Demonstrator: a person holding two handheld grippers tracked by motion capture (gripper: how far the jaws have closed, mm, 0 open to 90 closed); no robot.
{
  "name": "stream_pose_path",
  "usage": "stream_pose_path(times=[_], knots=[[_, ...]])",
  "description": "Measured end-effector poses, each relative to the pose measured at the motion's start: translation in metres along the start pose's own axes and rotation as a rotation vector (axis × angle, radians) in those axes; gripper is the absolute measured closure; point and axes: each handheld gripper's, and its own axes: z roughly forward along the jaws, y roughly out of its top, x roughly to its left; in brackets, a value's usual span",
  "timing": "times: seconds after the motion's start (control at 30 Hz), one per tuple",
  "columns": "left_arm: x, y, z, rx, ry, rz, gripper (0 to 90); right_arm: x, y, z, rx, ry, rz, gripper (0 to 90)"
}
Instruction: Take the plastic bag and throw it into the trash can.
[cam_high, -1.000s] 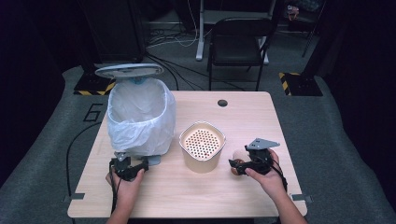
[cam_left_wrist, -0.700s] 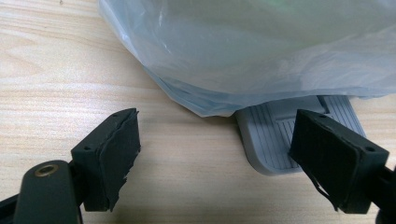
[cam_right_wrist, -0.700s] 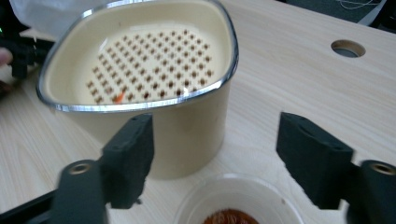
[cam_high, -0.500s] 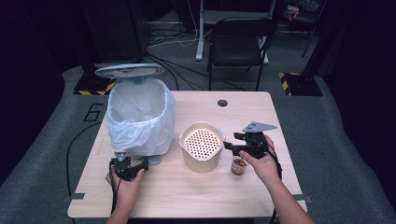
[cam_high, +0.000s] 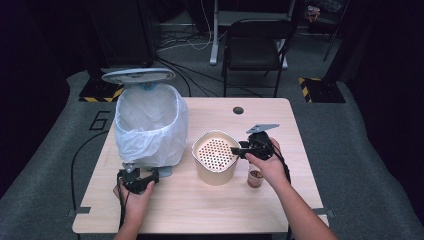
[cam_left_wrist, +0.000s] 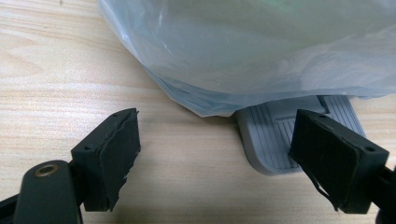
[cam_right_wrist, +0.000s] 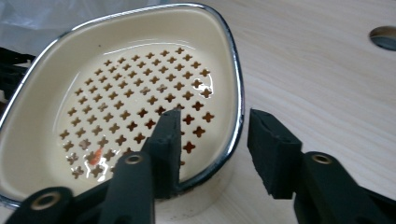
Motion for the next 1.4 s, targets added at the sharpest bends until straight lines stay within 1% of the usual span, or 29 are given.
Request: stream_pose_path(times=[0.03, 0.07, 0.2, 0.23, 0.33, 0.4, 0.47, 0.5, 0.53, 0.8, 0.83, 0.87, 0.9, 0.97, 1.0, 1.03, 1.1, 1.17, 1.23, 1.3, 1.4], knots=[[0.0, 0.0, 0.0, -0.001, 0.0, -0.001, 15.6, -0.001, 0.001, 0.001, 0.006, 0.018, 0.01, 59.6], [0.0, 0.0, 0.0, -0.001, 0.0, -0.001, 15.6, -0.001, 0.001, 0.003, 0.009, 0.024, 0.013, 60.9], [0.0, 0.0, 0.0, -0.001, 0.0, -0.001, 15.6, 0.003, 0.003, 0.004, 0.027, -0.003, -0.006, 61.8], [0.0, 0.0, 0.0, -0.001, 0.0, -0.001, 15.6, 0.003, 0.003, 0.004, 0.029, -0.005, -0.004, 62.2], [0.0, 0.0, 0.0, -0.001, 0.0, 0.0, 15.6, 0.003, 0.003, 0.002, 0.04, 0.009, -0.003, 63.8], [0.0, 0.0, 0.0, 0.0, 0.0, 0.0, 15.6, 0.004, 0.002, 0.001, 0.038, 0.017, -0.017, 64.2], [0.0, 0.0, 0.0, 0.0, 0.0, 0.0, 15.6, 0.008, 0.0, -0.001, 0.048, 0.024, -0.027, 64.1], [0.0, 0.0, 0.0, 0.0, 0.0, 0.0, 15.6, 0.009, -0.001, -0.002, 0.05, 0.026, -0.025, 64.1], [0.0, 0.0, 0.0, -0.001, 0.0, -0.001, 15.6, 0.01, -0.002, -0.003, 0.048, 0.032, -0.038, 64.2], [0.0, 0.0, 0.0, 0.002, 0.0, 0.002, 15.6, 0.023, -0.015, -0.014, 0.06, 0.071, -0.059, 64.5], [0.0, 0.0, 0.0, 0.001, 0.0, 0.001, 15.6, 0.024, -0.016, -0.015, 0.058, 0.078, -0.068, 64.5], [0.0, 0.0, 0.0, 0.002, -0.001, 0.002, 15.6, 0.027, -0.017, -0.016, 0.059, 0.079, -0.063, 64.2], [0.0, 0.0, 0.0, 0.001, -0.001, 0.001, 15.6, 0.028, -0.018, -0.017, 0.06, 0.085, -0.072, 63.7], [0.0, 0.0, 0.0, 0.0, -0.001, 0.0, 15.6, 0.03, -0.02, -0.019, 0.064, 0.091, -0.074, 59.5], [0.0, 0.0, 0.0, 0.0, -0.001, 0.0, 15.6, 0.031, -0.021, -0.021, 0.057, 0.095, -0.082, 53.9], [0.0, 0.0, 0.0, 0.0, -0.001, 0.0, 15.6, 0.032, -0.021, -0.023, 0.053, 0.102, -0.081, 50.0], [0.0, 0.0, 0.0, 0.0, -0.001, -0.001, 15.6, 0.033, -0.021, -0.028, 0.02, 0.093, -0.074, 42.8], [0.0, 0.0, 0.0, 0.0, -0.001, 0.0, 15.6, 0.033, -0.02, -0.034, -0.01, 0.08, -0.073, 38.8], [0.0, 0.0, 0.0, 0.001, -0.002, 0.0, 15.6, 0.032, -0.02, -0.039, -0.024, 0.069, -0.073, 32.7], [0.0, 0.0, 0.0, 0.001, -0.002, 0.002, 15.6, 0.029, -0.021, -0.043, -0.031, 0.067, -0.066, 28.8], [0.0, 0.0, 0.0, 0.002, -0.002, 0.003, 15.7, 0.026, -0.023, -0.049, -0.057, 0.065, -0.056, 17.8]])
